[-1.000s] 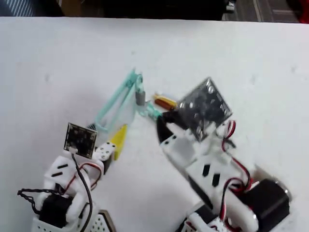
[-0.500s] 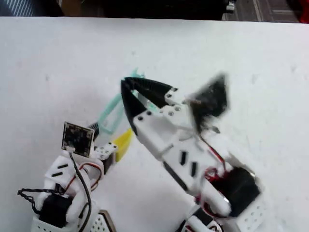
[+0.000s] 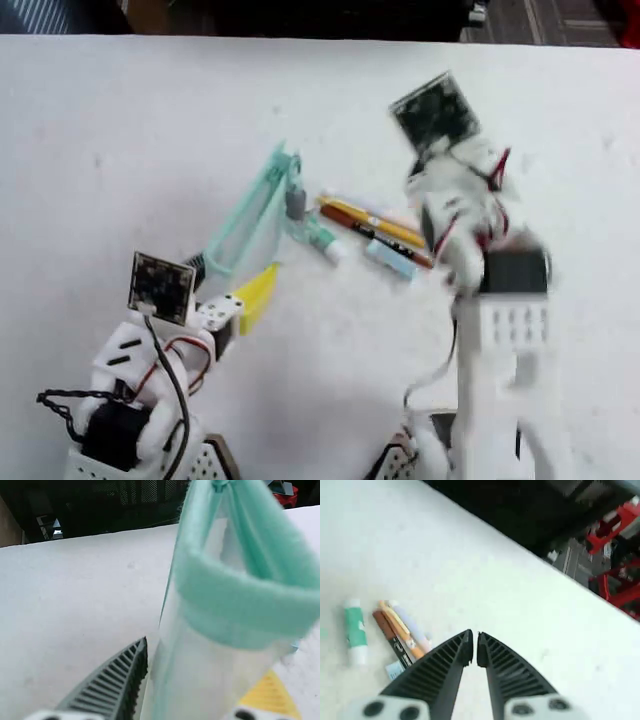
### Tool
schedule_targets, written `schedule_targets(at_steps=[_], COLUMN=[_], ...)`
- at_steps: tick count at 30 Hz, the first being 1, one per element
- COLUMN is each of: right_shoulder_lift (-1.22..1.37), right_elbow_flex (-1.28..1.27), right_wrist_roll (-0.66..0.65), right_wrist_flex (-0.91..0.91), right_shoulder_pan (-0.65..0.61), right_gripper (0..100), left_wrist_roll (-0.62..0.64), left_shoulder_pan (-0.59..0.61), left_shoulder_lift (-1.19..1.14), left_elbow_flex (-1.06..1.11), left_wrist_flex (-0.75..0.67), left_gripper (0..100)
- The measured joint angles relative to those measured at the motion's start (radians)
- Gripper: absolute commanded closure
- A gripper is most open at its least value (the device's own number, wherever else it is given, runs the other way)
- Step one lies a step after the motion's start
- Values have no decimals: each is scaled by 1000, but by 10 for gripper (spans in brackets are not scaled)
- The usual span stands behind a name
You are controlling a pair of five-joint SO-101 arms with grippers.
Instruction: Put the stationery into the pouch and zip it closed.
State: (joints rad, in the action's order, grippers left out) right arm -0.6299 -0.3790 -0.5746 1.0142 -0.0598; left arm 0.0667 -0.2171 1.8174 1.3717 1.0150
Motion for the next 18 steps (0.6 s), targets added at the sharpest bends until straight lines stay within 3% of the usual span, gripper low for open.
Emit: schedule_targets(at_steps=[4, 11, 18], right_shoulder_lift=[230, 568, 841], right_elbow_flex=[25, 201, 362], right_wrist_roll=[-15, -46, -187], right_wrist_flex=[-3, 100, 147], right_shoulder_pan=[41, 12, -107], right_gripper=[957, 742, 738], left_wrist_roll=[0, 0, 0], left_shoulder_pan=[0, 0, 0], left_shoulder_lift=[0, 0, 0], left_elbow_flex=[0, 0, 0], left_wrist_flex=[0, 0, 0], left_gripper=[722, 722, 722])
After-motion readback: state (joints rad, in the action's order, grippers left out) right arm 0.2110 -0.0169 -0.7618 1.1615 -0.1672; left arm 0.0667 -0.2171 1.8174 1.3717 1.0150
